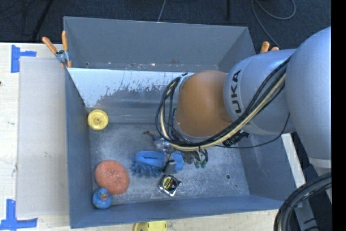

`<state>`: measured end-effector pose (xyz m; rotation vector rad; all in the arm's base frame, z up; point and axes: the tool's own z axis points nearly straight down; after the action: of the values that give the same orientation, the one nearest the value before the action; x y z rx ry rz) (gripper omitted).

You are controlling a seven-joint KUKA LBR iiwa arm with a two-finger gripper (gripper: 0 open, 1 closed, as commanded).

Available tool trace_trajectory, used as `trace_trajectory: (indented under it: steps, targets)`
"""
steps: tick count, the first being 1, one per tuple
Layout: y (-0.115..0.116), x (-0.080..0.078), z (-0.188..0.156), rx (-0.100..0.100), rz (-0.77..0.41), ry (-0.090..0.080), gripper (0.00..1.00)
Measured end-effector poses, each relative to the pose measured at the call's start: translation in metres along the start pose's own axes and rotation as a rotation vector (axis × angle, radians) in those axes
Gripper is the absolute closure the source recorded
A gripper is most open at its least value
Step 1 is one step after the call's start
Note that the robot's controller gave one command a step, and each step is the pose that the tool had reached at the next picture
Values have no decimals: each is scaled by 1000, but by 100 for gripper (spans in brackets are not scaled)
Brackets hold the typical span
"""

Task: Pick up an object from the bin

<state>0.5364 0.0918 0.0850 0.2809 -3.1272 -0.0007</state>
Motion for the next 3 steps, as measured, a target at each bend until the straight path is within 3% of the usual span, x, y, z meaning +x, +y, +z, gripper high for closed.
trace_trajectory:
  steps: [1,3]
  targets:
    - [-3,-31,-113,0,-15,-3,100]
    - [-4,-30,-114,0,-13,-1,100]
